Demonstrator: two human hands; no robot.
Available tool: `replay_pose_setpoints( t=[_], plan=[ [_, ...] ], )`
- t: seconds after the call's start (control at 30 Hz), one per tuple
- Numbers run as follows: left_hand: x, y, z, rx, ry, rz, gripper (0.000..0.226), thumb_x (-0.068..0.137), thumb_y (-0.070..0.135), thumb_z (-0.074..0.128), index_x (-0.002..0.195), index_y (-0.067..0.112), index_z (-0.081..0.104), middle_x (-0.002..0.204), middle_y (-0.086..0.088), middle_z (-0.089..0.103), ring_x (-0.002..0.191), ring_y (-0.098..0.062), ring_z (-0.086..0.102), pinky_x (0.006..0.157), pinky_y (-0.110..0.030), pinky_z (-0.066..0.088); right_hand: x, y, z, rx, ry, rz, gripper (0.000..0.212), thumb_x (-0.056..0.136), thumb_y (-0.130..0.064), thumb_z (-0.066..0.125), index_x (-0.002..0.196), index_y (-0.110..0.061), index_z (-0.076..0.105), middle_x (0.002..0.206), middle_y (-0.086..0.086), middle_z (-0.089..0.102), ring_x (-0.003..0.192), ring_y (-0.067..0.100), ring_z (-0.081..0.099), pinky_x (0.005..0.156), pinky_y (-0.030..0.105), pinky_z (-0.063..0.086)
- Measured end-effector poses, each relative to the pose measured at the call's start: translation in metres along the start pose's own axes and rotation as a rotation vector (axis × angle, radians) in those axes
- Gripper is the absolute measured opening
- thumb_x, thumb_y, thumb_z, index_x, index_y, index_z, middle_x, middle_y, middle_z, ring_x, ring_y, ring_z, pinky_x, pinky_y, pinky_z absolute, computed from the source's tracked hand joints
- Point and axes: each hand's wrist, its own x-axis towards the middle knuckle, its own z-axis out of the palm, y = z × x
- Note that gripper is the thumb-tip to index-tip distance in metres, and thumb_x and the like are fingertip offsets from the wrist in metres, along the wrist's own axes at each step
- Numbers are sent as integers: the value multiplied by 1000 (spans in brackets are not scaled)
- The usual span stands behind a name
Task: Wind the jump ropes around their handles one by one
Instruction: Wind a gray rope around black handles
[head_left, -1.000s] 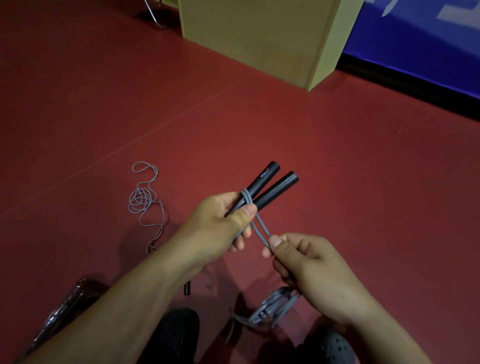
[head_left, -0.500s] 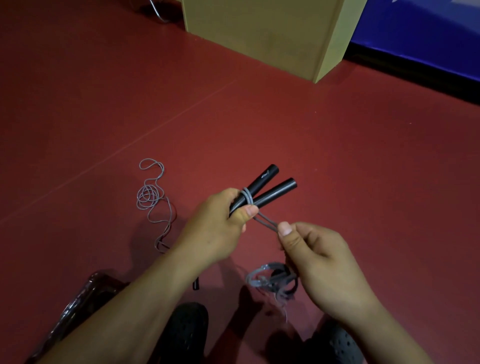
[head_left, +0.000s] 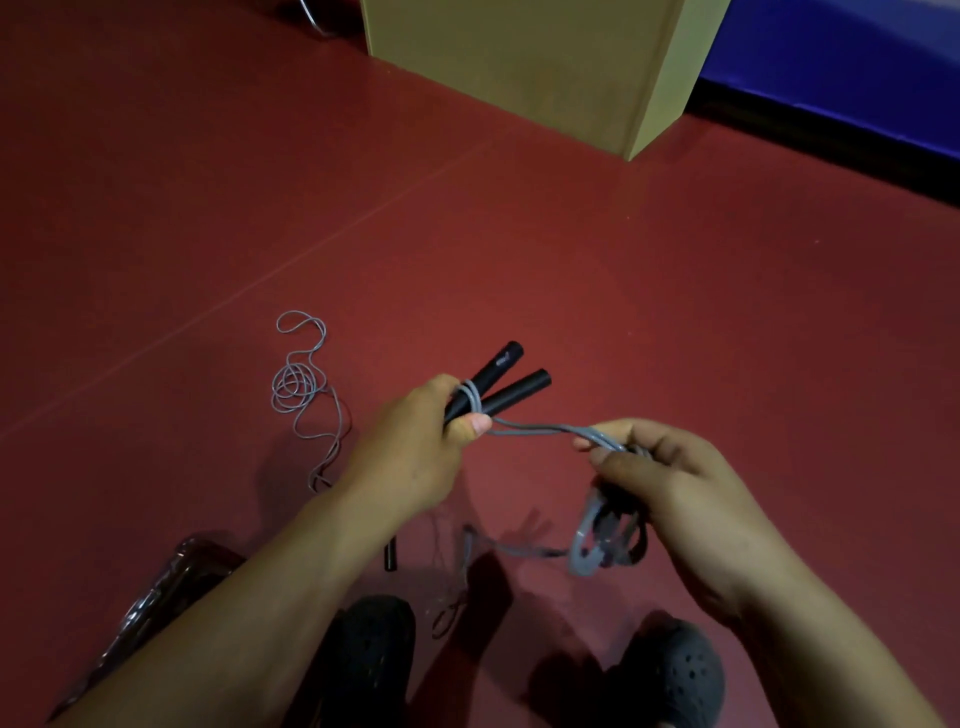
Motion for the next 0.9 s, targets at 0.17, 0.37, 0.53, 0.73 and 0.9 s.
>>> replay_pose_setpoints(
  t=[0.17, 0.37, 0.53, 0.73, 0.9],
  plan=[
    [-4, 2, 6, 18, -229, -6, 10, 95, 36, 62, 103, 31, 59, 80, 2, 68, 78, -20, 66, 76, -41, 53, -1, -3, -3, -22, -71, -88, 13, 95, -9, 57, 89, -3, 68, 54, 4, 40, 52, 18, 37, 46, 21, 30],
    [-6, 3, 3, 60, -436, 16, 13, 93, 40, 63, 88, 34, 53, 69, 7, 68, 56, -2, 58, 56, -23, 41, -1, -8, -7, -207, -108, -249, 14, 94, -13, 60, 86, -11, 71, 51, -14, 47, 44, 0, 38, 47, 12, 30],
    [-15, 15, 6, 58, -693, 29, 10, 95, 37, 62, 96, 30, 55, 68, 8, 65, 46, -4, 54, 49, -19, 44, 3, 0, -10, -530, -30, -356, 11, 93, -23, 63, 84, -25, 68, 60, -17, 60, 51, 1, 53, 53, 19, 39],
    [-22, 29, -5, -142, -952, 63, 11, 97, 28, 61, 88, 29, 55, 66, 2, 58, 49, -11, 49, 45, -22, 41, 9, 6, -17, -717, 128, -378, 7, 85, -38, 69, 92, -36, 71, 81, -23, 70, 80, 2, 65, 75, 32, 52],
    [-21, 24, -15, -203, -997, 111, 6, 97, 27, 62, 91, 26, 60, 64, 8, 58, 49, -6, 52, 46, -22, 41, 9, 5, -24, -658, 154, -339, 17, 77, -39, 77, 84, -30, 64, 63, -14, 61, 54, 5, 49, 55, 27, 43]
  ],
)
